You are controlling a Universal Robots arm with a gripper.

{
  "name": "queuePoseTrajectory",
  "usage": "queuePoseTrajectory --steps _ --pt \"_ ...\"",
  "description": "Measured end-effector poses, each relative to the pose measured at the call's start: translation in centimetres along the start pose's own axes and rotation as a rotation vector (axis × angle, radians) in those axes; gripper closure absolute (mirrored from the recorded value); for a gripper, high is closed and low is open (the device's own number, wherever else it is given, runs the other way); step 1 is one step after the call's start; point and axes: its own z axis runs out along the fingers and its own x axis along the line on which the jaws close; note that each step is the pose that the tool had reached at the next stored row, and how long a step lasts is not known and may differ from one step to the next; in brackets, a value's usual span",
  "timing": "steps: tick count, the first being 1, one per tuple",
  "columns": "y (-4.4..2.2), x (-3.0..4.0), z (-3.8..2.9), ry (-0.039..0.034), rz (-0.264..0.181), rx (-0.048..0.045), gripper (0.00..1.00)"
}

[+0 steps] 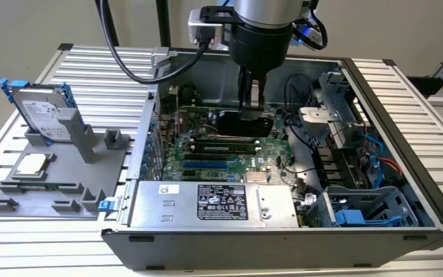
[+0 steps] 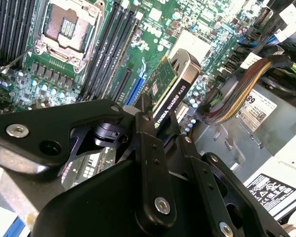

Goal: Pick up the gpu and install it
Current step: 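Insert the gpu into the slot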

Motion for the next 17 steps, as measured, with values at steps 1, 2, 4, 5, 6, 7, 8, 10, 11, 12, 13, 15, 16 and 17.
queuePoseTrajectory --steps 1,2,4,5,6,7,8,10,11,12,13,15,16,17 --pt "0.0 0.0 0.05 0.0 0.0 0.0 1.0" --pt "0.0 0.0 0.1 0.0 0.0 0.0 1.0" --pt "0.0 0.0 0.19 0.0001 0.0 0.0 1.0" --pt "0.0 0.0 0.23 0.0002 0.0 0.0 1.0" --pt "0.0 0.0 0.28 0.0002 0.0 0.0 1.0" --pt "0.0 0.0 0.32 0.0002 0.0 0.0 1.0" --pt "0.0 0.0 0.37 0.0002 0.0 0.0001 1.0" --pt "0.0 0.01 0.46 0.0004 0.0 0.0001 1.0" --pt "0.0 0.01 0.5 0.0004 0.0 0.0 1.0" --pt "0.0 0.01 0.54 0.0005 0.0 0.0001 1.0" --pt "0.01 0.01 0.58 0.0006 0.0 0.0001 1.0" --pt "0.01 0.01 0.67 0.0007 0.0 0.0001 1.0" --pt "0.01 0.01 0.71 0.0008 0.0 0.0 1.0" --pt "0.01 0.01 0.75 0.0008 0.0 0.0001 1.0"
